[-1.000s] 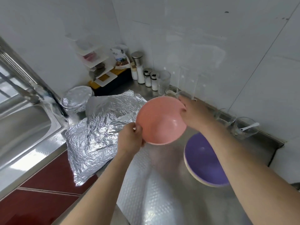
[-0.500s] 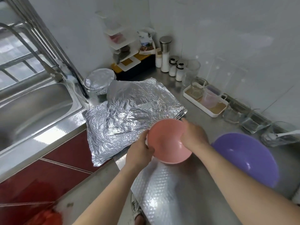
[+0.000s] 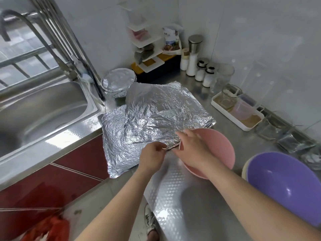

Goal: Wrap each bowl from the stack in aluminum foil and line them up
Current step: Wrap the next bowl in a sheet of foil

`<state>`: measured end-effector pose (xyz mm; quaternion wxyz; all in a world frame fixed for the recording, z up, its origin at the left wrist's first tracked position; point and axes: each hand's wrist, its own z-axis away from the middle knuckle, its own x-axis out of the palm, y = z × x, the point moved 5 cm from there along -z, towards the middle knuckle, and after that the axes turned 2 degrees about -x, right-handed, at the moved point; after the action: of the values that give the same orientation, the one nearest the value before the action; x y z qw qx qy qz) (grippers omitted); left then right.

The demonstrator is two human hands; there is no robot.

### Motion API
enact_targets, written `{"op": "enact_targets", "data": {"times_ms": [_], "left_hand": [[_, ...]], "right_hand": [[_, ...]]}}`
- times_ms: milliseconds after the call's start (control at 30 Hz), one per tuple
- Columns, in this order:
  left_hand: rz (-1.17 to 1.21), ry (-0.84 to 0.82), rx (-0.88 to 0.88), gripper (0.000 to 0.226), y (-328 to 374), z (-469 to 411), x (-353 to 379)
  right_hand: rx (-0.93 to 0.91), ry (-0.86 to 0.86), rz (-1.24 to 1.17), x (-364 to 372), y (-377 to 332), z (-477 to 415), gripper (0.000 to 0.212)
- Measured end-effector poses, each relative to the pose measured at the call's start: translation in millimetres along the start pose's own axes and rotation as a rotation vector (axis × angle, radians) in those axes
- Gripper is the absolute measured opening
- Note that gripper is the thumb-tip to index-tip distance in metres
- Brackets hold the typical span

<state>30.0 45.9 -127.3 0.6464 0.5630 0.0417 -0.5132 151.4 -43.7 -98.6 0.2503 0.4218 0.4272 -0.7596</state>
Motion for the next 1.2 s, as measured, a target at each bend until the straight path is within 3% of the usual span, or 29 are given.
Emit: {"op": "enact_targets", "data": {"times_ms": [133,300,367,433,600,833,967,1200], "left_hand": [[-0.355,0.06,0.1,0.041,4.6,-32.1,-14.4],[-0.714,-0.01,0.34,0.051,-3.2,-72.3,-1.2],[-0.836,-0.037,0.4,0.069,-8.9,-86.4,7.0],[-0.921,-0.049,0.431,0.086,-13.8,-96.1,13.6],[-1.054,-0.014,0.48,0.091,-10.3,-104.3,16.8],[-0.972,-0.094,0.513,0.073,4.7,-102.3,25.2],[-1.038,-0.098,0.577,0.062,14.2,-101.6,33.2],[-0.976,0.115,0.486,0.021,37.5,-104.7,14.3]], "right_hand": [[-0.141,0.036,0.048,6.3,-14.3,-0.8,0.052],[-0.245,0.076,0.177,7.4,-20.1,0.8,0.05],[-0.272,0.079,0.217,5.7,-21.9,2.0,0.053],[-0.263,0.096,0.245,3.9,-22.7,3.8,0.055],[-0.089,0.208,0.217,7.1,-19.8,11.9,0.067],[-0.088,0.25,0.189,12.1,-13.8,14.6,0.052],[-0.03,0.191,0.064,11.8,-3.8,11.1,0.068],[-0.118,0.135,-0.153,16.6,-5.4,10.0,0.069]]}}
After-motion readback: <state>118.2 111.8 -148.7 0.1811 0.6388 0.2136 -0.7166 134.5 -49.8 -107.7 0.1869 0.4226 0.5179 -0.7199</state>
